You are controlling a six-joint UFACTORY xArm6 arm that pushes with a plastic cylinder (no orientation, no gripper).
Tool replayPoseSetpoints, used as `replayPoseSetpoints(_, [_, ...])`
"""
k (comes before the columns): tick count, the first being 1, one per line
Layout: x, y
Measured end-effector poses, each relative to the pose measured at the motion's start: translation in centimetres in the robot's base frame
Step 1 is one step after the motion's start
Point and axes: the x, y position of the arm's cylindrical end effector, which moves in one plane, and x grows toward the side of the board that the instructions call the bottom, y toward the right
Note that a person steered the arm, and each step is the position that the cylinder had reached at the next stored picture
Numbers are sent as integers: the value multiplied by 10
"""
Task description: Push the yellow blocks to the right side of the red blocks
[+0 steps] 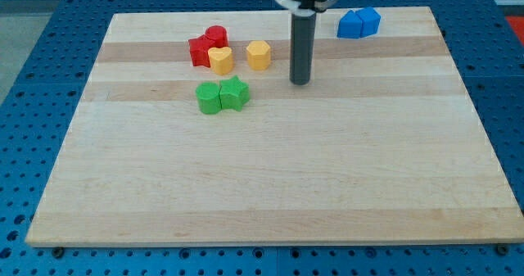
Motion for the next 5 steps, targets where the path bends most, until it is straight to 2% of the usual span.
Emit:
replayPoseSetpoints(3, [-37, -50])
replayPoseSetpoints(5, [-40, -83])
